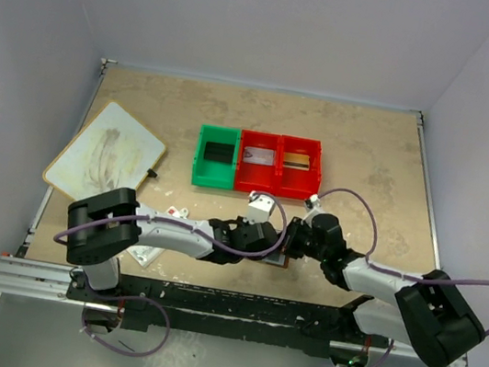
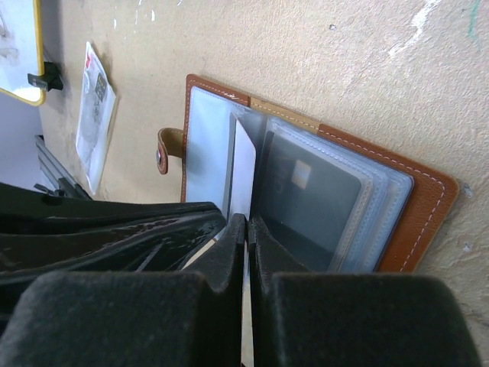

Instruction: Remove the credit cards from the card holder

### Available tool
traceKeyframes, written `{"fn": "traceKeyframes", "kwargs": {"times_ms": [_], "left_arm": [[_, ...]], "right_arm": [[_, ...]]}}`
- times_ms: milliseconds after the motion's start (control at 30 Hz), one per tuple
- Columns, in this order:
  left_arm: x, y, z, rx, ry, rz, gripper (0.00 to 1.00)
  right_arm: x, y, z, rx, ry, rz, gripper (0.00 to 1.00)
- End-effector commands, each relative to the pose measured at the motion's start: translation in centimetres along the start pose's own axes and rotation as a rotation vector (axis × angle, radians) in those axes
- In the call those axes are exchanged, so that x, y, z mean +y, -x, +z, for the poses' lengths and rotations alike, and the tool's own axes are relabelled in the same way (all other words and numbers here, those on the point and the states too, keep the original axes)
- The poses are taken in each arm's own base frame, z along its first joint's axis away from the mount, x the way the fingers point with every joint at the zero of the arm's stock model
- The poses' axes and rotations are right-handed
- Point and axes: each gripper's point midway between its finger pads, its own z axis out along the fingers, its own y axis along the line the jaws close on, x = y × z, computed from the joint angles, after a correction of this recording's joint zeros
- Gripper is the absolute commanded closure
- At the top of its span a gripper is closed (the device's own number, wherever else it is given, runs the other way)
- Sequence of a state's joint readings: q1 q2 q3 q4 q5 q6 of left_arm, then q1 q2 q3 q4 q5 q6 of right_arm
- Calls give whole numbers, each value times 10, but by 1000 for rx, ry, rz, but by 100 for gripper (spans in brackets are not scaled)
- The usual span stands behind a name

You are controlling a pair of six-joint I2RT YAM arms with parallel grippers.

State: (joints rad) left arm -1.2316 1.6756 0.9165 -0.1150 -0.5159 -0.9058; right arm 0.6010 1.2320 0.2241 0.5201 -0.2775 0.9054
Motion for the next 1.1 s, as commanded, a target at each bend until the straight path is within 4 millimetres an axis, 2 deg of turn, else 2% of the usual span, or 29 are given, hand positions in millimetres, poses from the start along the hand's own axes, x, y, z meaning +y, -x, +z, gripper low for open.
{"fn": "traceKeyframes", "kwargs": {"times_ms": [0, 233, 333, 500, 800, 933, 1067], "left_arm": [[4, -6, 3, 8, 6, -21, 100], [34, -18, 7, 8, 117, -22, 100], [41, -28, 9, 21, 123, -25, 100], [43, -39, 13, 50, 118, -24, 100], [41, -37, 11, 45, 108, -29, 100], [41, -36, 10, 41, 106, -32, 100], [41, -35, 9, 39, 103, -32, 100]], "right_arm": [[-9, 2, -1, -14, -40, -26, 98], [-5, 2, -2, -19, -16, -29, 96], [-1, 5, -3, -40, 2, -22, 94], [7, 6, -3, -38, 40, -11, 88], [15, 9, -1, -62, 90, 48, 77], [17, 10, 1, -65, 99, 46, 78], [16, 6, 2, -43, 104, 53, 85]]}}
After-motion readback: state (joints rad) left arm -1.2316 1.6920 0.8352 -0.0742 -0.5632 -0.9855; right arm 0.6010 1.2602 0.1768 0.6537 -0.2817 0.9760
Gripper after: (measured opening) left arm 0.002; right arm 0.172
